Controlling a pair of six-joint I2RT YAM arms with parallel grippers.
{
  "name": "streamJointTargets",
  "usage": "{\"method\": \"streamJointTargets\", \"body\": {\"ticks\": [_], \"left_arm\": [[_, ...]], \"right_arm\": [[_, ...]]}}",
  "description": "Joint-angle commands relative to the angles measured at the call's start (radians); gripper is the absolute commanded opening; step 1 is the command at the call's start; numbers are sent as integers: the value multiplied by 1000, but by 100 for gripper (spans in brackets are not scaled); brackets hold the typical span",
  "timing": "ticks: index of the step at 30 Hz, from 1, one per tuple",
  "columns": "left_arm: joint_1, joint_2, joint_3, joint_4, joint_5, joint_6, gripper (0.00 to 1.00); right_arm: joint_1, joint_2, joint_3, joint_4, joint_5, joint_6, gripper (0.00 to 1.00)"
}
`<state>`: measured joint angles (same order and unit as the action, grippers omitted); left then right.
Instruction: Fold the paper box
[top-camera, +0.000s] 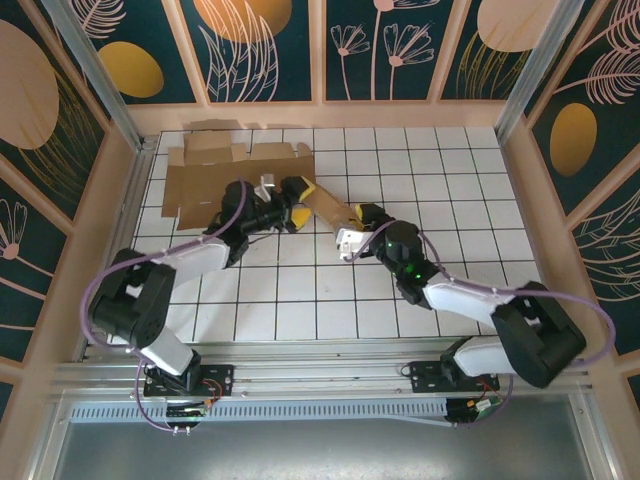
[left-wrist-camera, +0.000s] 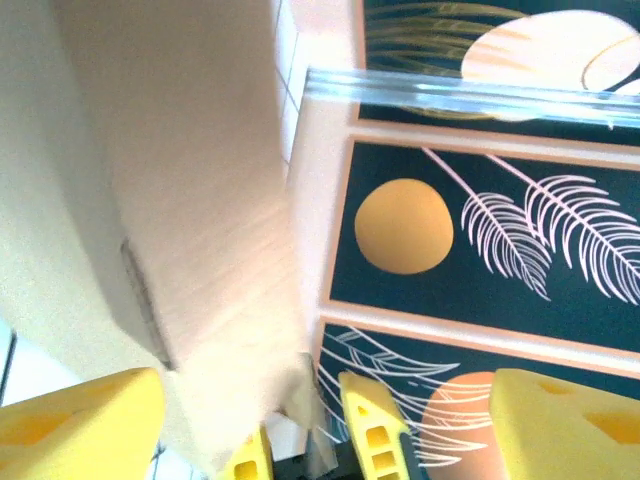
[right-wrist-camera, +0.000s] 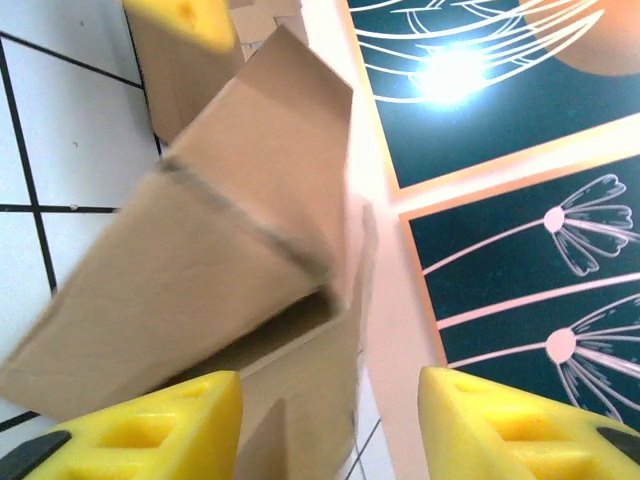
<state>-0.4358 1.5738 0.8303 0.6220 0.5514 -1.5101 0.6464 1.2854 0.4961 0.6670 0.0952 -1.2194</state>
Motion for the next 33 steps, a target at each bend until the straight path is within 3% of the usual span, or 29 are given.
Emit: {"method": "streamJointTargets", "body": {"ticks": [1,5,7,8,9,12,15,20,23,26,28,33], "left_arm": [[51,-138,102,-276,-96,233,87],[57,-228,224,-620,-381,545,87],[57,-244,238,-697,-507,610,87],[57,-243,236,-715,-542,621,86],[56,-232,238,-724,-541,638,86],[57,-145,277,-746,-401,757,84],[50,-23,349,-782,-230,880,79],[29,10,364,-720,-225,1003,80],[29,45,419,-785,-306,983,78],[29,88,436,-816,-254,881,75],[21,93,396,-767,-203,808,75],[-46,120,327,-614,-221,674,76]], "right_arm": [[-49,-106,58,-321,-118,88,50],[-94,-162,170,-621,-240,142,49],[-94,-166,178,-642,-274,198,60],[-94,-169,170,-643,-307,246,74],[-94,-175,149,-617,-322,301,85],[-149,-204,61,-462,-317,466,97],[-245,-210,29,-344,-368,703,99],[-415,-163,48,-295,-574,1054,98],[-400,-144,-34,-158,-604,1069,99],[-404,-103,-112,34,-623,1069,99],[-403,-44,-101,66,-644,1080,99],[-386,85,-33,113,-681,1126,99]]}}
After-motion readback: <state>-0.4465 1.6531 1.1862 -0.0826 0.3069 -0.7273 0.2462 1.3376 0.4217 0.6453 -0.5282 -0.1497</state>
